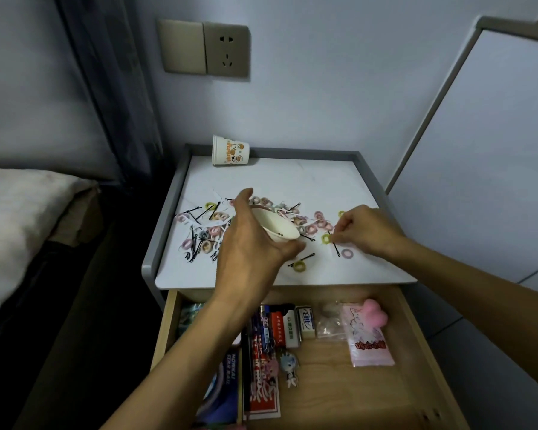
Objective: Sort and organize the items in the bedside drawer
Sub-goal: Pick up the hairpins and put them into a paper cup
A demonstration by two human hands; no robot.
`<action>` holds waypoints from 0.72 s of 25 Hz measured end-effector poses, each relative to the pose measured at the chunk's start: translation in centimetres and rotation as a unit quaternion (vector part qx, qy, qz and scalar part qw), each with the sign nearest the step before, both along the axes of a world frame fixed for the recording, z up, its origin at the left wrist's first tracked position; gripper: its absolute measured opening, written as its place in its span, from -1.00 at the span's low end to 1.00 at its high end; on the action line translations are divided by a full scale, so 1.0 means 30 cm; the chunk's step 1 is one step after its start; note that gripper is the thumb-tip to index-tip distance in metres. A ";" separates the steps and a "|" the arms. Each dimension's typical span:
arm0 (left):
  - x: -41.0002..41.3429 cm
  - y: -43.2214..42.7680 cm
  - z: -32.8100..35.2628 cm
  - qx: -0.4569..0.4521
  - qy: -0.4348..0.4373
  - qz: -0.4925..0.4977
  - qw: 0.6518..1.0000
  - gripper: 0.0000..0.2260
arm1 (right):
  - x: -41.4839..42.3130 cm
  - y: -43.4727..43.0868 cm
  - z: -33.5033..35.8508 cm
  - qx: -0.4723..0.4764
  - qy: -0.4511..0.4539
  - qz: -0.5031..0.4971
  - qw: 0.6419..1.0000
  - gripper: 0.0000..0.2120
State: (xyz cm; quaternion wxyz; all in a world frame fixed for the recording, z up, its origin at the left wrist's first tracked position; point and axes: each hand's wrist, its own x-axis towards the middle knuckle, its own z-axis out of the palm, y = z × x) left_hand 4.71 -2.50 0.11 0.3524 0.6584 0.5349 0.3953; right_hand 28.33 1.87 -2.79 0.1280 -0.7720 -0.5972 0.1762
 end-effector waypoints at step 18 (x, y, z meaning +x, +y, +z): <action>-0.010 -0.011 0.016 -0.020 -0.031 0.013 0.999 -0.07 | -0.019 0.084 -0.051 -0.075 -0.131 -0.111 0.982 -0.86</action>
